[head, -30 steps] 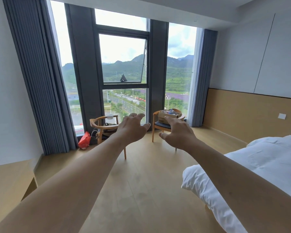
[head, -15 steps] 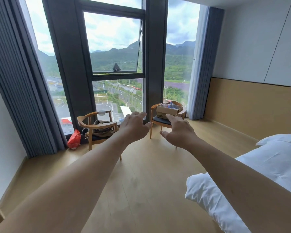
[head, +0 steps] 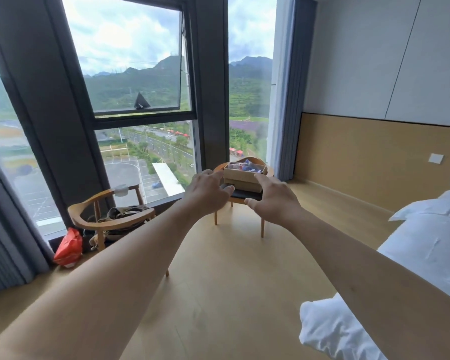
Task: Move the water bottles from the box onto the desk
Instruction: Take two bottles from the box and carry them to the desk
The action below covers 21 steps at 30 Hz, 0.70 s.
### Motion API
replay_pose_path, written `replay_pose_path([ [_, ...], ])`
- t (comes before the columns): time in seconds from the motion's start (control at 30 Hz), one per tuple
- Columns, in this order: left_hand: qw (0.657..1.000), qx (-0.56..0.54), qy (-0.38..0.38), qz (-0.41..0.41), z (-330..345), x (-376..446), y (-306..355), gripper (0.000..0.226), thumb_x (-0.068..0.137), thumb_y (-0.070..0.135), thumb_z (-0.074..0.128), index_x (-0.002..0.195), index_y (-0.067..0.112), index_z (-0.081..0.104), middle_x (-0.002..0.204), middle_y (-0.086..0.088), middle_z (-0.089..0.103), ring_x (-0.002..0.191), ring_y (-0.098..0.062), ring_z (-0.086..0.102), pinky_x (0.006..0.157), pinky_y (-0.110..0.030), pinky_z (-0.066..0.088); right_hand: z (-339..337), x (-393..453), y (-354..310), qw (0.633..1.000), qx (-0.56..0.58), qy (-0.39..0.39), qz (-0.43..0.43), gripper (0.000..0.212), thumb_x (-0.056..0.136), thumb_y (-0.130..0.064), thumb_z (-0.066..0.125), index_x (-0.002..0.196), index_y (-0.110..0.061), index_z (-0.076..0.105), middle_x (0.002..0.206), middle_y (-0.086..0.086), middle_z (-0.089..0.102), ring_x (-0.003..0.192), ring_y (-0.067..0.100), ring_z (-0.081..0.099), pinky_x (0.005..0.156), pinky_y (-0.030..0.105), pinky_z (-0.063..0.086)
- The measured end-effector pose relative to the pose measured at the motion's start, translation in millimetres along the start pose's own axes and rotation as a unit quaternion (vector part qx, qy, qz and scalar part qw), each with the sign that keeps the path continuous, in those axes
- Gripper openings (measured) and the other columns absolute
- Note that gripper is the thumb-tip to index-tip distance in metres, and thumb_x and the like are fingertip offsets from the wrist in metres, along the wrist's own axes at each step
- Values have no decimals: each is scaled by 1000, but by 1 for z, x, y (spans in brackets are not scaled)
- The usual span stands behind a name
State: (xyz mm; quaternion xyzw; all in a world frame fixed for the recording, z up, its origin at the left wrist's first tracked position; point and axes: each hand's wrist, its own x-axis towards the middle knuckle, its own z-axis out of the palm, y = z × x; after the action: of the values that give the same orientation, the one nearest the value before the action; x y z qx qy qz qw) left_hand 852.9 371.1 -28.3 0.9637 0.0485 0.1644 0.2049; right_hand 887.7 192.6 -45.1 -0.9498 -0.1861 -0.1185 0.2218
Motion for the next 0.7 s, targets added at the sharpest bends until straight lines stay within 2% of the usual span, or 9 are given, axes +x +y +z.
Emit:
replay_pose_path([
  [0.13, 1000, 1, -21, 4, 27, 70, -31, 60, 99, 47, 58, 152, 23, 44, 154, -10, 46, 140, -32, 42, 106, -48, 43, 30, 70, 8, 1000, -7, -12, 20, 77, 90, -49, 66, 154, -24, 32, 149, 10, 47, 133, 32, 45, 105, 47, 44],
  [0.3, 1000, 3, -18, 12, 63, 170, -65, 55, 99, 45, 59, 148, 23, 48, 148, -10, 50, 136, -31, 45, 101, -45, 44, 74, 169, 28, 1000, -13, -6, 10, 73, 89, -48, 66, 151, -26, 35, 139, 9, 53, 123, 31, 49, 96, 44, 49],
  [0.47, 1000, 9, 2, 16, 95, 297, -83, 57, 99, 45, 58, 150, 24, 46, 151, -9, 47, 140, -32, 40, 106, -48, 41, 104, 291, 65, 1000, -10, 10, -4, 64, 88, -48, 67, 144, -31, 42, 132, 5, 56, 117, 28, 50, 89, 43, 50],
  [0.7, 1000, 6, 6, -9, 132, 479, -99, 62, 98, 46, 59, 154, 26, 41, 157, -7, 42, 144, -31, 37, 110, -50, 39, 120, 472, 112, 1000, -1, -2, -1, 64, 88, -48, 66, 143, -25, 44, 135, 7, 56, 119, 28, 53, 96, 49, 52],
])
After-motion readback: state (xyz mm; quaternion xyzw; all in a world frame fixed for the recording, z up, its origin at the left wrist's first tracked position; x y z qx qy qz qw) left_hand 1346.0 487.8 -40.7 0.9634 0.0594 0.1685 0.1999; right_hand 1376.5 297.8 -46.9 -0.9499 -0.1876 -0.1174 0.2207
